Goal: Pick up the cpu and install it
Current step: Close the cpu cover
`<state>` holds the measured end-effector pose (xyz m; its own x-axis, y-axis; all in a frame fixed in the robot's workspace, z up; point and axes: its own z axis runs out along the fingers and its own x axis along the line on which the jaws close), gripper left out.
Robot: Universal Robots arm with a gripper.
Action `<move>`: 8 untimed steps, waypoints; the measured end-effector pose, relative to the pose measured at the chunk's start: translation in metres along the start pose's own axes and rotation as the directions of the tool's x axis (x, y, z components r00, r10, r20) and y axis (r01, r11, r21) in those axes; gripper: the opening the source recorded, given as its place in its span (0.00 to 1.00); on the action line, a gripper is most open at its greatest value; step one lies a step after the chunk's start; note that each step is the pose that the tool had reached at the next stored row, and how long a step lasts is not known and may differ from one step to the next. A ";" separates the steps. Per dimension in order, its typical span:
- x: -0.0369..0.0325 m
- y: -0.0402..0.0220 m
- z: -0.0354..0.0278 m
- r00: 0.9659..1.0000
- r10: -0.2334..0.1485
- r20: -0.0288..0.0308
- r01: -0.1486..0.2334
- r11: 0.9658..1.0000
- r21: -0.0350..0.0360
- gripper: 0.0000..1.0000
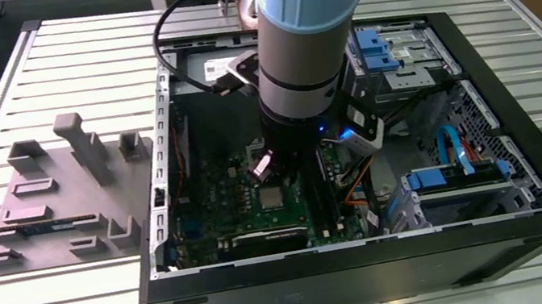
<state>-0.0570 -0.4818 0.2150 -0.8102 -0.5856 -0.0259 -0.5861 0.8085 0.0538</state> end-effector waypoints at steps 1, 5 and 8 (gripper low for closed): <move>-0.0006 0.0007 0.0000 1.000 0.000 0.000 0.000 1.000 -0.001 0.11; -0.0040 0.0041 0.0007 1.000 -0.001 0.003 0.001 1.000 -0.004 0.11; -0.0051 0.0045 0.0008 1.000 -0.001 0.003 0.001 1.000 -0.004 0.11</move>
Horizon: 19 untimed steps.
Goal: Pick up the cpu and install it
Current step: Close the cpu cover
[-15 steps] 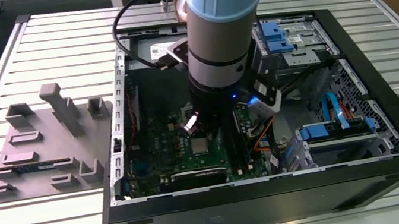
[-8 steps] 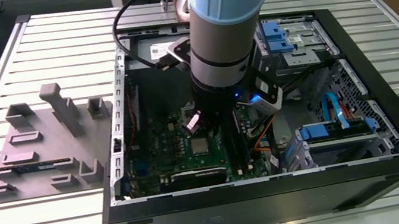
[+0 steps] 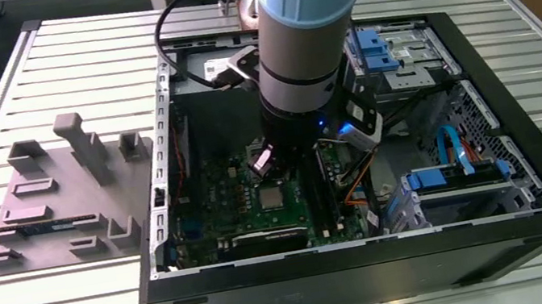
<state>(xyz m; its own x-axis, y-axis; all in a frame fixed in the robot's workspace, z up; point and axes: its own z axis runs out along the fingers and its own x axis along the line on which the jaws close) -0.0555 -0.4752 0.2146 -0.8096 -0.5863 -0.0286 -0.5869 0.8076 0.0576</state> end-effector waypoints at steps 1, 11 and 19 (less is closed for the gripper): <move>0.0000 0.0000 0.0000 1.000 0.000 0.000 0.000 1.000 0.000 0.11; -0.0113 -0.0079 0.0005 1.000 0.000 0.000 0.000 1.000 0.000 0.11; -0.0133 -0.0092 0.0005 1.000 0.000 0.000 0.000 1.000 0.000 0.11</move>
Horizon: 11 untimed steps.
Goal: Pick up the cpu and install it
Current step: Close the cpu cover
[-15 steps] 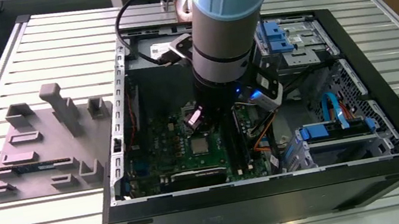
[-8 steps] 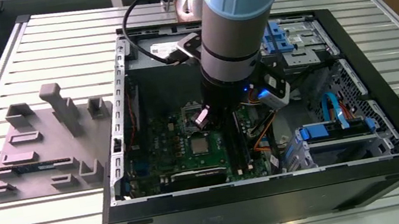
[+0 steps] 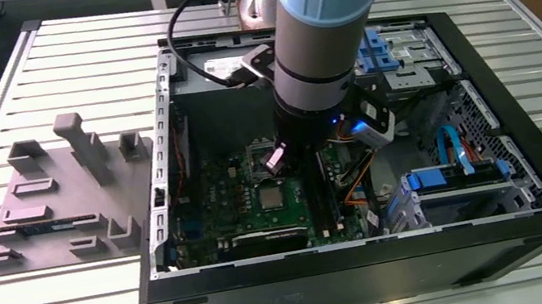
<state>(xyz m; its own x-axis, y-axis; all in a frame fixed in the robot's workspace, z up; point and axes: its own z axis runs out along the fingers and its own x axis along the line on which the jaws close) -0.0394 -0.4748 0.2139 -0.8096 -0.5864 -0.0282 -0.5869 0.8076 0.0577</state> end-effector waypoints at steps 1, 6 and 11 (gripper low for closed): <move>-0.0013 -0.0009 0.0000 1.000 0.000 0.000 0.000 1.000 0.000 0.11; -0.0081 -0.0052 0.0002 1.000 0.000 0.001 0.000 1.000 -0.003 0.11; -0.0088 -0.0054 0.0015 1.000 -0.002 0.031 0.004 0.999 -0.044 0.11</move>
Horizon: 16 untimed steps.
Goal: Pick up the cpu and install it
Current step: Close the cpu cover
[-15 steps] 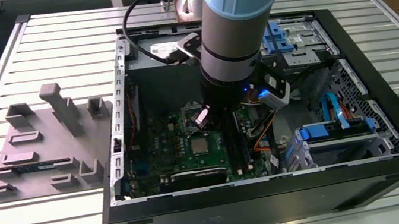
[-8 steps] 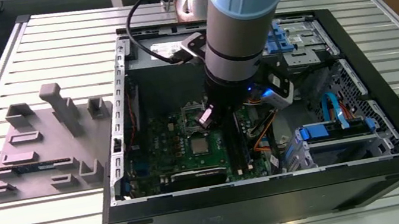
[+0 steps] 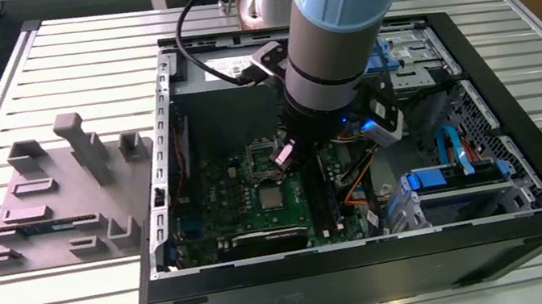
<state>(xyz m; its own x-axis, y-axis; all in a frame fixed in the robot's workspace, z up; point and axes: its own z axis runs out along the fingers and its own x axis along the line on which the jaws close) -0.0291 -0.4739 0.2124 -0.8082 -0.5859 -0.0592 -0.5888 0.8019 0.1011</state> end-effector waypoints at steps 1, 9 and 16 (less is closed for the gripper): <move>-0.0001 0.0002 0.0007 1.000 0.000 0.002 0.000 1.000 -0.003 0.11; 0.0041 0.0059 0.0062 1.000 0.000 0.011 0.000 1.000 -0.015 0.11; 0.0048 0.0110 0.0087 0.999 0.000 0.032 0.001 0.999 -0.044 0.11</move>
<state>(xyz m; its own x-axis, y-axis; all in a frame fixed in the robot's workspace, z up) -0.0396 -0.4669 0.2046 -0.8082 -0.5819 -0.0907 -0.5888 0.7953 0.1444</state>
